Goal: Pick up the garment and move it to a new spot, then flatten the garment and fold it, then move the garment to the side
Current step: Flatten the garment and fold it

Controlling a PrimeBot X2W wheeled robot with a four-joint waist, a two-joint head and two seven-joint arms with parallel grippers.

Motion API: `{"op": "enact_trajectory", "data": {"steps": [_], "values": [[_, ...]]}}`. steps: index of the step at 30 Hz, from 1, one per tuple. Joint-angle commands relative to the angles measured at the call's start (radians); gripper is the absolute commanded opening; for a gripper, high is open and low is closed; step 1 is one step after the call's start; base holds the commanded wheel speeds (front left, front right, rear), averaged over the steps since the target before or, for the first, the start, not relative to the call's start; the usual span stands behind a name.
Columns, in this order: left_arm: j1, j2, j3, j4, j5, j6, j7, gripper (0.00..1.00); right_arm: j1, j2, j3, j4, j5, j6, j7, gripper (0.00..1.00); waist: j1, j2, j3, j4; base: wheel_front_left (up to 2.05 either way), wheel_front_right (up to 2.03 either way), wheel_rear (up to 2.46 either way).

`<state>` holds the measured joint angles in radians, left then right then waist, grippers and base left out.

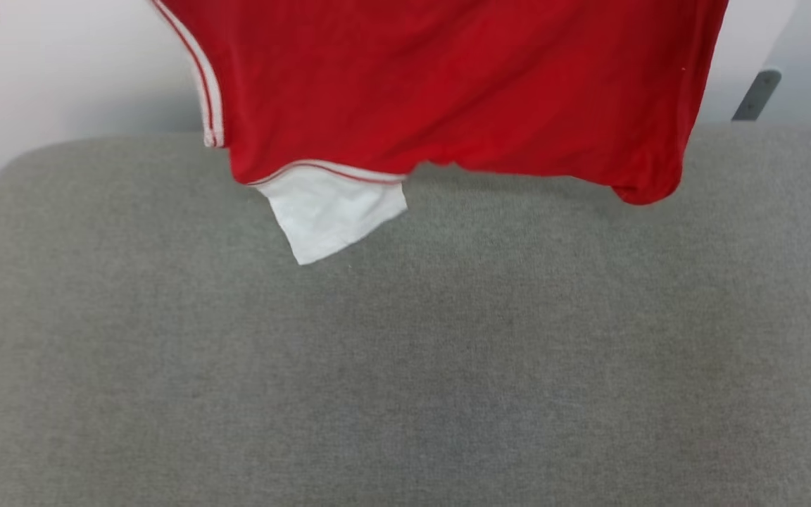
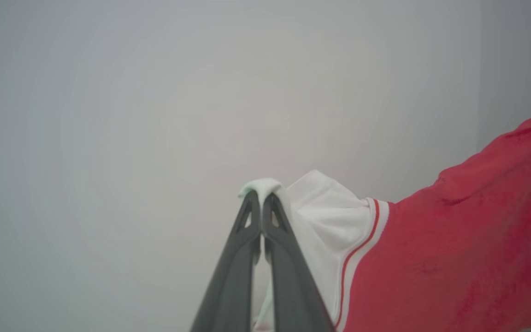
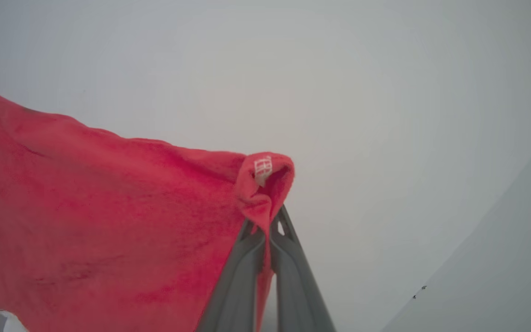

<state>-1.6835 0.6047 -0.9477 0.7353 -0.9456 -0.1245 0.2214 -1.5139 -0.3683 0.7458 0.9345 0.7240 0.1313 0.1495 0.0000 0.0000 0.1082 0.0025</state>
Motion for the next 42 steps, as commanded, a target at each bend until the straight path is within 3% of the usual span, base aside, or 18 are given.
{"op": "enact_trajectory", "data": {"steps": [1,8,14,18,23,27,34,42], "values": [[-0.022,-0.003,-0.005,0.008,0.007,-0.005,-0.009,0.00,-0.017,0.003,-0.006,0.003,-0.002,-0.001,-0.006,0.00,0.0000,0.0000,0.033,-0.010,0.00,0.00,0.00],[-0.153,0.016,-0.037,0.036,0.049,-0.006,-0.066,0.00,-0.097,0.004,-0.036,0.027,-0.047,-0.001,-0.065,0.00,0.0000,0.0000,0.183,-0.032,0.00,0.00,0.00],[-0.333,0.021,-0.045,0.091,0.117,-0.005,-0.161,0.00,-0.198,0.049,-0.112,0.113,-0.156,-0.001,-0.265,0.00,0.0000,0.0000,0.326,-0.076,0.00,0.00,0.00],[-0.459,-0.003,-0.026,0.130,0.135,-0.005,-0.221,0.00,-0.286,0.082,-0.184,0.185,-0.249,-0.001,-0.387,0.00,0.0000,0.0000,0.421,-0.092,0.00,0.00,0.00],[-0.565,-0.053,-0.028,0.159,0.136,-0.005,-0.300,0.00,-0.360,0.082,-0.291,0.183,-0.390,-0.001,-0.414,0.00,0.0000,0.0000,0.548,-0.077,0.00,0.00,0.00],[-0.580,-0.080,-0.034,0.180,0.098,-0.005,-0.359,0.00,-0.307,0.097,-0.401,0.111,-0.521,-0.001,-0.413,0.00,0.0000,0.0000,0.638,-0.057,0.00,0.00,0.00],[-0.503,-0.111,-0.074,0.205,0.019,-0.005,-0.418,0.00,-0.195,0.152,-0.582,0.093,-0.704,-0.001,-0.413,0.00,0.0000,0.0000,0.723,-0.012,0.00,0.00,0.00],[-0.376,-0.131,-0.123,0.233,-0.077,-0.005,-0.418,0.00,-0.115,0.221,-0.655,0.141,-0.823,-0.001,-0.414,0.00,0.0000,0.0000,0.709,0.013,0.00,0.00,0.00]]}}
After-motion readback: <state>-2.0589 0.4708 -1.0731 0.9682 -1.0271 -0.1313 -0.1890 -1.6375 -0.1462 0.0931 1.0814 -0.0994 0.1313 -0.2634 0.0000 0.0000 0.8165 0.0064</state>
